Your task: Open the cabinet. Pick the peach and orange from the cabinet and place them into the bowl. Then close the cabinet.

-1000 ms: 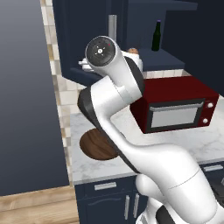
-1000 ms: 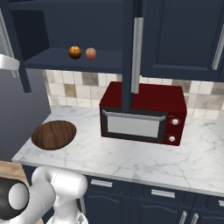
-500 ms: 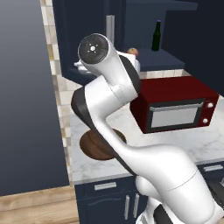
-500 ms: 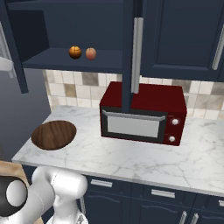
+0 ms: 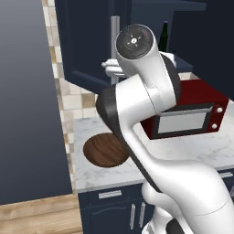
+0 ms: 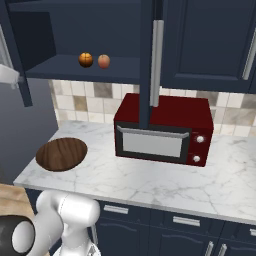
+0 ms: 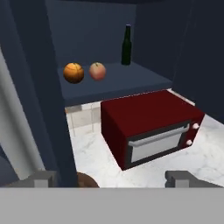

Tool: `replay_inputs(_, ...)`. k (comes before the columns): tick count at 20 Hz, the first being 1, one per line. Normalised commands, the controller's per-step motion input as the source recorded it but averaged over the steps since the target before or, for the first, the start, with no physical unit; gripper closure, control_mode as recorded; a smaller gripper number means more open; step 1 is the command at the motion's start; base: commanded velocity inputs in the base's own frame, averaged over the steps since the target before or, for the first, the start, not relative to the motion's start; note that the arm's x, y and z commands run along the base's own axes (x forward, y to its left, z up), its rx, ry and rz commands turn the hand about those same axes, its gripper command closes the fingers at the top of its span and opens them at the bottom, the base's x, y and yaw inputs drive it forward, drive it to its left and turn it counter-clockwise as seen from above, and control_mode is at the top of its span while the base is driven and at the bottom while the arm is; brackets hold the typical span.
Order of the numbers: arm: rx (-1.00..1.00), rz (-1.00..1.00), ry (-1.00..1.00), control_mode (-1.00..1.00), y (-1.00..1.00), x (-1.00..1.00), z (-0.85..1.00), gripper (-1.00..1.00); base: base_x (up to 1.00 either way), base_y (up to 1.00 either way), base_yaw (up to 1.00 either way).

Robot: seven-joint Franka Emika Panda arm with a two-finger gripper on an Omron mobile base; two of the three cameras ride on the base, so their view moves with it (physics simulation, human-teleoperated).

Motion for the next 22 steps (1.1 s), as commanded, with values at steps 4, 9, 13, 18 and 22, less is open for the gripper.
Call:
replay_inputs(4, 0.06, 0.03, 0.00, -1.00, -0.48, -0.02, 0.00, -1.00, 0.00, 0.00, 0.00)
replay_inputs(9, 0.19, 0.08, 0.00, -1.00, -0.10, 0.00, -0.04, -1.00, 0.00, 0.00, 0.00)
replay_inputs(13, 0.29, 0.16, -0.03, -1.00, 0.00, 0.03, -0.14, -1.00, 0.00, 0.00, 0.00)
replay_inputs(18, 0.30, 0.23, -0.02, -1.00, -0.04, 0.00, 0.00, -1.00, 0.00, 0.00, 0.00)
replay_inputs(22, 0.25, 0.28, 0.00, -1.00, -0.13, 0.09, -0.01, -1.00, 0.00, 0.00, 0.00)
